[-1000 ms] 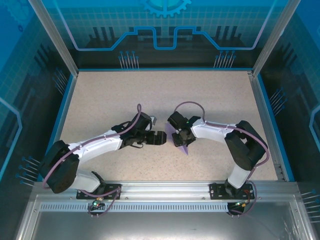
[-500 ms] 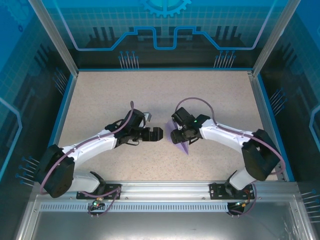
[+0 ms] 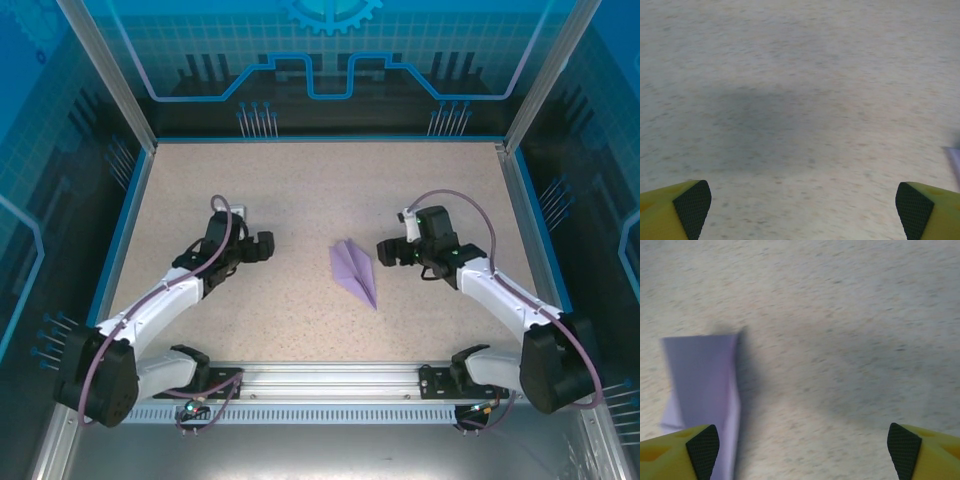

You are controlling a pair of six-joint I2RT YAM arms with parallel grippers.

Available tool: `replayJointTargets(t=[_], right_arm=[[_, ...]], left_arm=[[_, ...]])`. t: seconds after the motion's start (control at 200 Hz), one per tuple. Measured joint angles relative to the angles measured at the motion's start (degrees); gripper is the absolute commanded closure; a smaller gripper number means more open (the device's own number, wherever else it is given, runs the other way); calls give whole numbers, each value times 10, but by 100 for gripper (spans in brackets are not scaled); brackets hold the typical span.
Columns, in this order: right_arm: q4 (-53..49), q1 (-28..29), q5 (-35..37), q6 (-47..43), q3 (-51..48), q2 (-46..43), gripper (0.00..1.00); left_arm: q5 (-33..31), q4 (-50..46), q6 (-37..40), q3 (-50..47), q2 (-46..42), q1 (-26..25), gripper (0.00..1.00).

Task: Fold a paper plane with a square sheet of paper (pick it up from the middle)
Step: Reset both arms

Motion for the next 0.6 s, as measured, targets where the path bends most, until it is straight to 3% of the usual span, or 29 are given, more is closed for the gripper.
replayJointTargets(t=[0.2,0.405,0.6], right_arm=[[109,-84,45,-29,-43,1,2],[201,-110,77,-50,-48,53,1],[285,-121,77,-65,-69,104,1]], left_arm=[[-32,80,49,-14,21,60,1],[-30,173,93,-15,104,109,1],[-14,237,118,-19,176,123,1]])
